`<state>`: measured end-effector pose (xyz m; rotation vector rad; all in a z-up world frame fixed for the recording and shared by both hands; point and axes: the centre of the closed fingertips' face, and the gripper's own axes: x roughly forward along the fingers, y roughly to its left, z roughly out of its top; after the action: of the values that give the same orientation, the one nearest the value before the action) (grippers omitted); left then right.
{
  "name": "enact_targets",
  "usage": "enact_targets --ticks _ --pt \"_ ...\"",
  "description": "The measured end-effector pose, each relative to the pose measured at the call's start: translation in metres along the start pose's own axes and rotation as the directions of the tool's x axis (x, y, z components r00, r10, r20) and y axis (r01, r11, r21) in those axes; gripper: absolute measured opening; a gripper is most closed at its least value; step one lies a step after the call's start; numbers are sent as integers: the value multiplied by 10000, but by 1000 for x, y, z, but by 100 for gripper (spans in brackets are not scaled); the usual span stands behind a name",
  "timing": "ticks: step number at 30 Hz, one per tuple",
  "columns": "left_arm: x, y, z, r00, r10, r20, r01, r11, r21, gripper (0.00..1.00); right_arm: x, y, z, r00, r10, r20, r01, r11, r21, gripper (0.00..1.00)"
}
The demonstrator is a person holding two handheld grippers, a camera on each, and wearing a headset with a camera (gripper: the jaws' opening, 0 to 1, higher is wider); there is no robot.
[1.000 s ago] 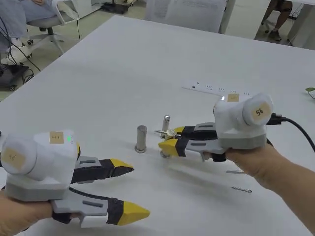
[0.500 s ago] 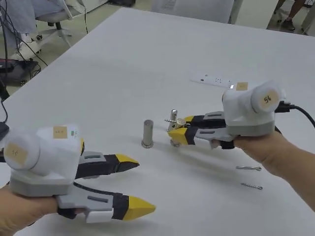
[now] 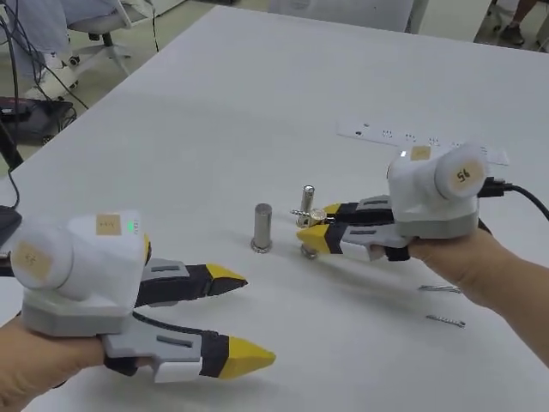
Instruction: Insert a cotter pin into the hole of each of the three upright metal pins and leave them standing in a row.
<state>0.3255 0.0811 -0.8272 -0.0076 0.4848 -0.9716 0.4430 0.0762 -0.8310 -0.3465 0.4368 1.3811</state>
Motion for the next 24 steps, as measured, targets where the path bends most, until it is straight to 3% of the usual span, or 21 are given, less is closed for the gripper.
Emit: enact_targets --ticks 12,24 --pt "0 0 0 10000 -37 -47 37 10000 -36 55 -2 -6 1 9999 -12 141 11 10000 79 14" --pt "0 1 1 10000 -47 -17 47 10000 -58 55 -4 -5 0 9999 -106 129 103 9997 207 22"
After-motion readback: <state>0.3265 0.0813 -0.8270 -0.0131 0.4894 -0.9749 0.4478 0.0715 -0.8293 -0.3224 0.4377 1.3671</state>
